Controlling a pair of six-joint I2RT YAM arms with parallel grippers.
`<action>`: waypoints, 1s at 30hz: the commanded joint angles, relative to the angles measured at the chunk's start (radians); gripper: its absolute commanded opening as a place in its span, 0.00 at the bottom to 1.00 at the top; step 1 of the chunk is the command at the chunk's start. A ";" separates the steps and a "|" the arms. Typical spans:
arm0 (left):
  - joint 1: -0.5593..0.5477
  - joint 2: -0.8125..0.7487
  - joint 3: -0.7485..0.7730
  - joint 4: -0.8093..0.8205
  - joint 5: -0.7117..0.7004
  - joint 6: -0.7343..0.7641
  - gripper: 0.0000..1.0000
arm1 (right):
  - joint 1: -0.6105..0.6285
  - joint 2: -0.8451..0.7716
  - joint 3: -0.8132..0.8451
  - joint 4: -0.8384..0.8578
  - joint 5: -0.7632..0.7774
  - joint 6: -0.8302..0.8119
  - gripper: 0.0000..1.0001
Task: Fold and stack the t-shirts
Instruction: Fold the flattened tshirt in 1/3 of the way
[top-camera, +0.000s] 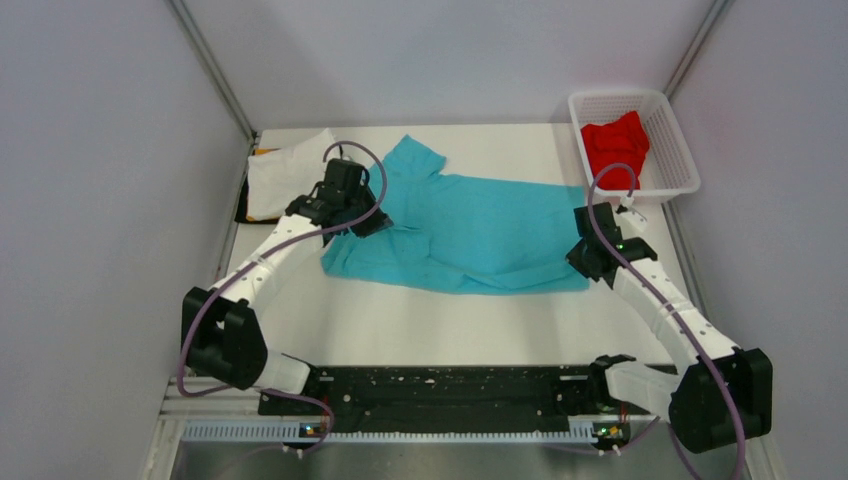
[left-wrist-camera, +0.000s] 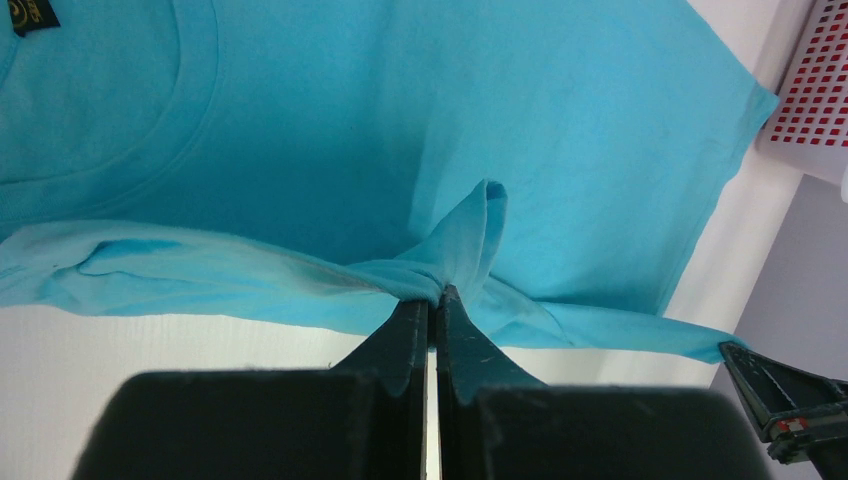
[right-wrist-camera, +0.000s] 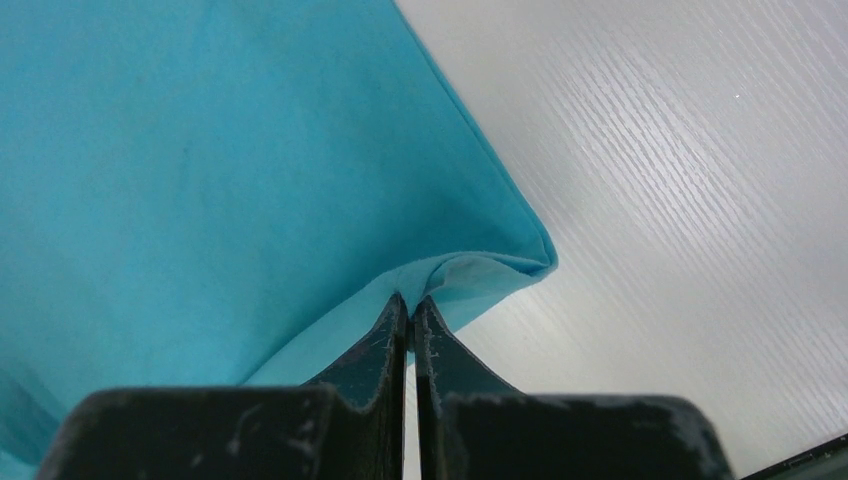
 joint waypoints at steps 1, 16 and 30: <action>0.034 0.037 0.083 0.047 0.004 0.073 0.00 | -0.030 0.031 0.066 0.048 -0.020 -0.040 0.00; 0.163 0.160 0.174 0.071 0.070 0.122 0.00 | -0.139 0.113 0.078 0.055 -0.053 -0.048 0.00; 0.172 0.350 0.310 0.169 0.179 0.255 0.00 | -0.169 0.246 0.093 0.156 -0.074 -0.052 0.00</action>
